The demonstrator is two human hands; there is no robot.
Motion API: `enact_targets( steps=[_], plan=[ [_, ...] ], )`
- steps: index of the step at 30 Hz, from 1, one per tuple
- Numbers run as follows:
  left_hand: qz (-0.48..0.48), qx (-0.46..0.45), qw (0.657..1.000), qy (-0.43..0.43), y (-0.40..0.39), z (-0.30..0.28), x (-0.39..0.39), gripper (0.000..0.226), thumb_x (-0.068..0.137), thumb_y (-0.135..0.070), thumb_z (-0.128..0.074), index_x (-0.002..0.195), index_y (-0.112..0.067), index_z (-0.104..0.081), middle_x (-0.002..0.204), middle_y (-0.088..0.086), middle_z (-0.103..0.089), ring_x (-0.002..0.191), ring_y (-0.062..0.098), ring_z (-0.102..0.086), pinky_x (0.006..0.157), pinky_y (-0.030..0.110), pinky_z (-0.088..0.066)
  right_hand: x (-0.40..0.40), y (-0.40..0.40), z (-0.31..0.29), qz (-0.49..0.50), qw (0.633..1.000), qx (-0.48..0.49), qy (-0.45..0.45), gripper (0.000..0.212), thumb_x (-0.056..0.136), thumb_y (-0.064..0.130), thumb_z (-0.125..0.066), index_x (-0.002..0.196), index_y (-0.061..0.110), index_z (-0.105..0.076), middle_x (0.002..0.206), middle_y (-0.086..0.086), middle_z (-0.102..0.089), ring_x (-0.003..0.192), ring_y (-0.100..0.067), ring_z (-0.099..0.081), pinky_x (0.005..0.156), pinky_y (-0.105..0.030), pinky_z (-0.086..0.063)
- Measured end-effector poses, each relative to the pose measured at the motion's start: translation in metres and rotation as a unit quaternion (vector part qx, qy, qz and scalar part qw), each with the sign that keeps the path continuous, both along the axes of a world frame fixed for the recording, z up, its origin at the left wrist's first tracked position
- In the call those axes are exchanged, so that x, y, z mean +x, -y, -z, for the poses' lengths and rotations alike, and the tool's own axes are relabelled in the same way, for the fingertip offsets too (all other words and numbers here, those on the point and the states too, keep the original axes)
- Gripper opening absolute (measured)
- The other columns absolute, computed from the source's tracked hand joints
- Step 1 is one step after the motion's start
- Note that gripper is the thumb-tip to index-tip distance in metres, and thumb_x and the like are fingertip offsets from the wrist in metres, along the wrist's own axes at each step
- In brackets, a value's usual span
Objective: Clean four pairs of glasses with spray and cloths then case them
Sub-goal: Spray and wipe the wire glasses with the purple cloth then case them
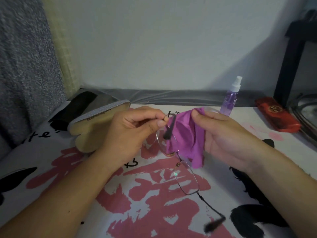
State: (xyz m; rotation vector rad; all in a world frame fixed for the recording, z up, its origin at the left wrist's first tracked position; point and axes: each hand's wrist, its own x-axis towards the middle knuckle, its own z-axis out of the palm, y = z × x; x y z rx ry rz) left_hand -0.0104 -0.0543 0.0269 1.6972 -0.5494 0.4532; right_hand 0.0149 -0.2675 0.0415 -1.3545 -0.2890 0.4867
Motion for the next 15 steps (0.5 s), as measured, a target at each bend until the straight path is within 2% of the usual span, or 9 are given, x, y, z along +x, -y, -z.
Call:
enact_targets(
  steps=[2, 4, 6, 8, 12, 15],
  plan=[
    [0.008, 0.001, 1.0, 0.005, -0.001, 0.002, 0.001, 0.016, 0.084, -0.007, -0.069, 0.098, -0.009, -0.074, 0.086, -0.006, -0.075, 0.083, 0.009, -0.069, 0.079, 0.017, -0.052, -0.005, 0.002, 0.001, -0.068, 0.997, -0.048, 0.0, 0.041, 0.095, 0.028, -0.053, 0.118, -0.004, -0.066, 0.108, -0.021, -0.072, 0.095, -0.032, -0.07, 0.094, -0.042, -0.057],
    [0.007, -0.004, 1.0, 0.004, 0.0, 0.003, 0.001, 0.015, 0.083, -0.008, -0.07, 0.097, -0.007, -0.075, 0.086, -0.005, -0.075, 0.083, 0.01, -0.07, 0.079, 0.018, -0.051, -0.008, 0.002, 0.004, -0.105, 0.989, -0.106, 0.003, 0.032, 0.09, 0.028, -0.059, 0.104, 0.002, -0.07, 0.092, -0.014, -0.071, 0.084, -0.025, -0.066, 0.09, -0.043, -0.053],
    [0.008, -0.003, 1.0, 0.003, 0.002, 0.003, 0.0, 0.014, 0.081, -0.009, -0.07, 0.095, -0.01, -0.075, 0.085, -0.006, -0.075, 0.083, 0.008, -0.07, 0.079, 0.016, -0.051, -0.006, 0.003, 0.009, -0.13, 0.982, -0.136, 0.002, 0.033, 0.092, 0.027, -0.064, 0.103, -0.004, -0.067, 0.096, -0.018, -0.069, 0.09, -0.033, -0.065, 0.097, -0.055, -0.051],
    [0.009, -0.005, 1.0, -0.004, 0.005, 0.004, 0.0, 0.012, 0.079, -0.01, -0.072, 0.09, -0.014, -0.076, 0.084, -0.006, -0.075, 0.082, 0.008, -0.07, 0.079, 0.018, -0.053, -0.006, 0.001, 0.01, -0.149, 0.98, -0.134, -0.003, 0.039, 0.093, 0.021, -0.067, 0.11, -0.013, -0.059, 0.102, -0.024, -0.065, 0.096, -0.037, -0.062, 0.103, -0.063, -0.045],
    [0.014, -0.01, 1.0, -0.026, 0.008, 0.011, 0.004, 0.011, 0.081, -0.011, -0.077, 0.089, -0.018, -0.08, 0.086, -0.003, -0.076, 0.082, 0.011, -0.069, 0.08, 0.023, -0.055, -0.008, -0.007, 0.011, -0.14, 0.982, -0.13, 0.009, 0.039, 0.084, 0.009, -0.07, 0.111, -0.016, -0.057, 0.099, -0.023, -0.063, 0.092, -0.033, -0.06, 0.103, -0.06, -0.045],
    [0.036, -0.015, 0.999, -0.036, 0.012, 0.01, 0.003, 0.013, 0.08, -0.009, -0.074, 0.089, -0.018, -0.077, 0.085, -0.004, -0.075, 0.081, 0.008, -0.069, 0.077, 0.019, -0.053, -0.009, -0.009, 0.013, -0.115, 0.984, -0.137, 0.023, 0.026, 0.077, 0.005, -0.075, 0.1, -0.004, -0.068, 0.093, -0.02, -0.068, 0.089, -0.033, -0.065, 0.102, -0.056, -0.049]
  ],
)
